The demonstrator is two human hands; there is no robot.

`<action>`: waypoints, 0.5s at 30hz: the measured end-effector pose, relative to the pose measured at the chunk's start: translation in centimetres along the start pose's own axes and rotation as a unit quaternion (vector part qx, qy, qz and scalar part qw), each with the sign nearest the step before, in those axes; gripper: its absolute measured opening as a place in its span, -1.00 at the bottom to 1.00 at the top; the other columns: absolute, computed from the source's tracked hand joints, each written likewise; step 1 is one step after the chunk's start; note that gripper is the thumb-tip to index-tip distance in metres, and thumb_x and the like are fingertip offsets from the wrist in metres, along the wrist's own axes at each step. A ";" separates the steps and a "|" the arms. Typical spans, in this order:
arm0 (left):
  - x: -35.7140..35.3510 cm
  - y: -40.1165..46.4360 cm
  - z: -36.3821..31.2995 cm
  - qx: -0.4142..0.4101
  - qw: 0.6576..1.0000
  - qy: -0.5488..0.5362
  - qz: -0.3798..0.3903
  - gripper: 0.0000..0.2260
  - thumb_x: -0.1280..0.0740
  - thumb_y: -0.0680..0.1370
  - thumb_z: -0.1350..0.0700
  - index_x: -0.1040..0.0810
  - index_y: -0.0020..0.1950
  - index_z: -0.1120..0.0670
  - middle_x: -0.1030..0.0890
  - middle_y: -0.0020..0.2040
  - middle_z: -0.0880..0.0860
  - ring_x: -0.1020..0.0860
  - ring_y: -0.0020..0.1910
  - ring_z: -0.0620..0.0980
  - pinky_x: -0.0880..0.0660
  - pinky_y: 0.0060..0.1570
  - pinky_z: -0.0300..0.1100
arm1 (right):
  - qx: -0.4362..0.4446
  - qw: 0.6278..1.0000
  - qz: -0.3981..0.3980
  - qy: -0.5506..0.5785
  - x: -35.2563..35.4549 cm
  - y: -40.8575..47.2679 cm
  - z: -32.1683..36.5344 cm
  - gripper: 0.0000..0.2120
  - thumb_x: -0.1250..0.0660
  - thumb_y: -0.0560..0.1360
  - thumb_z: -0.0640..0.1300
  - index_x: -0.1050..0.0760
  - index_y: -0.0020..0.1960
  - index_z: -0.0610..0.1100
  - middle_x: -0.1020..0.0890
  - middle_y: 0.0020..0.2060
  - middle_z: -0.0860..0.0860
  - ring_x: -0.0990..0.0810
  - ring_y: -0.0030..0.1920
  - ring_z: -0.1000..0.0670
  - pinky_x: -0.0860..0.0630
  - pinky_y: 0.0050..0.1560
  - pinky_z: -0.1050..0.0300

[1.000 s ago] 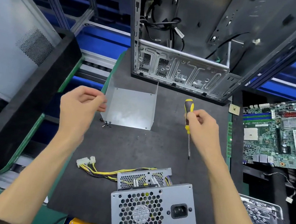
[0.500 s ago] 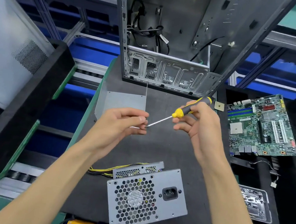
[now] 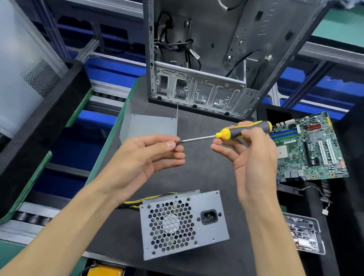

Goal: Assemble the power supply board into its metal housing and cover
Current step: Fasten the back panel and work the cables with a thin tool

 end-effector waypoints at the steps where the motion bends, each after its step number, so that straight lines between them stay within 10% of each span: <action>1: 0.0 -0.3 -0.1 -0.003 1.000 0.001 -0.003 -0.85 -0.43 0.44 0.23 -0.73 -0.03 0.23 -0.69 -0.12 0.21 -0.70 -0.12 0.09 -0.64 -0.07 -0.14 | 0.005 1.000 0.003 -0.004 -0.1 -0.3 0.1 -0.85 -0.20 0.44 -0.24 -0.55 -0.16 -0.14 -0.63 -0.32 -0.15 -0.65 -0.33 -0.16 -0.65 -0.26 0.03; 15: 0.0 -3.2 -1.2 -0.066 0.996 0.058 -0.020 -0.86 -0.46 0.42 0.20 -0.74 -0.07 0.20 -0.69 -0.17 0.20 -0.68 -0.18 0.08 -0.64 -0.10 -0.14 | 0.085 0.996 0.016 -0.034 -1.0 -4.6 2.1 -0.84 -0.27 0.45 -0.24 -0.60 -0.19 -0.06 -0.64 -0.23 -0.16 -0.69 -0.26 -0.22 -0.66 -0.19 -0.06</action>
Point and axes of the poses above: each hand's wrist, its own y-axis towards the middle knuckle, its own x-axis out of the back of the hand, z = x × y, the point moved 5 cm from there along y, towards the middle knuckle
